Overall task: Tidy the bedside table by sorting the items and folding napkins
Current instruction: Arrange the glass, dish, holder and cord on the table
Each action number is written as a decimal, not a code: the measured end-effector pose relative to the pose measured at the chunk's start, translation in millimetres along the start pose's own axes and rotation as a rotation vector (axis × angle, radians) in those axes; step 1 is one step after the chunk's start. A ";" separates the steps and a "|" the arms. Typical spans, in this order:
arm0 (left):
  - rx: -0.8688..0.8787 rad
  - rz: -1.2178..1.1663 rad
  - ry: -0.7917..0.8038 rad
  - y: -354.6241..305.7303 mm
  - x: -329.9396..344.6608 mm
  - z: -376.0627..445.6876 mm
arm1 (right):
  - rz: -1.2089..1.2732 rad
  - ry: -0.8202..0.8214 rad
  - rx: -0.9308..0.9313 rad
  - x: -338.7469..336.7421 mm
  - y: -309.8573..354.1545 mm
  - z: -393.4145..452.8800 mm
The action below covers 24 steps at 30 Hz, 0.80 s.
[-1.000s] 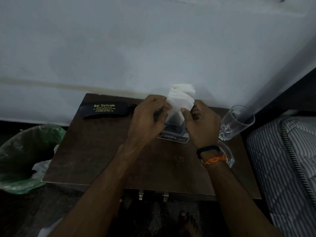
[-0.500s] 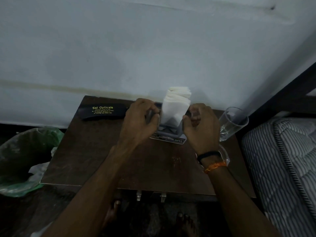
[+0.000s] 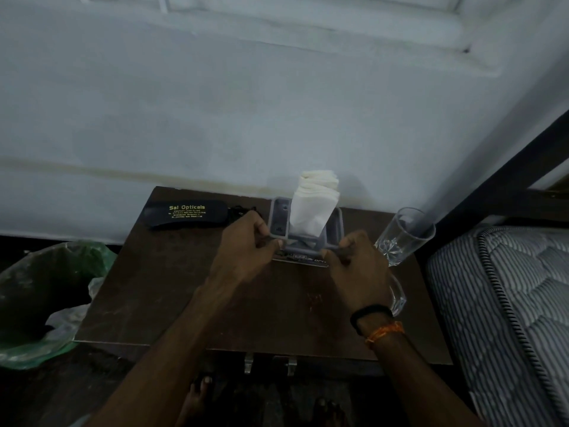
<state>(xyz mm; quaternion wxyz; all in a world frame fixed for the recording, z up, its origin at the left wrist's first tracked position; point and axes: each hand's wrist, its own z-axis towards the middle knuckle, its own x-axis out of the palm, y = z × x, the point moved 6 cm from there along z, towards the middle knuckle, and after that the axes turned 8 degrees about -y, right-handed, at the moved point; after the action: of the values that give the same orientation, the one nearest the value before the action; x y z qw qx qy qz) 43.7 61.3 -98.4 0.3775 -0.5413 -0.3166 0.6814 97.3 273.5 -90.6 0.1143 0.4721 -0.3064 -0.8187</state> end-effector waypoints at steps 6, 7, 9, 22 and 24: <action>0.005 -0.001 -0.041 0.6 2.5 9.0 | 0.081 0.006 0.009 9.7 2.6 10.8; 0.009 0.006 -0.045 0.8 3.3 9.7 | 0.091 0.019 0.007 11.5 3.3 12.2; 0.014 0.027 -0.063 -0.2 3.5 9.6 | 0.097 0.038 -0.003 12.6 3.8 14.3; 0.221 0.067 0.270 -50.3 77.0 -31.4 | -0.140 -0.641 -0.084 -93.4 -32.0 24.9; 0.312 0.127 0.331 -52.7 93.1 -42.6 | -0.123 -0.605 -0.002 -92.3 -48.3 29.8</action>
<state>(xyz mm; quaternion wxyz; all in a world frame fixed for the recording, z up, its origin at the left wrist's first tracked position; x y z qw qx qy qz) 82.4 169.2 -109.6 0.4597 -0.5996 -0.1069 0.6463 125.8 367.2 -44.3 -0.0314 0.2245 -0.2964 -0.9278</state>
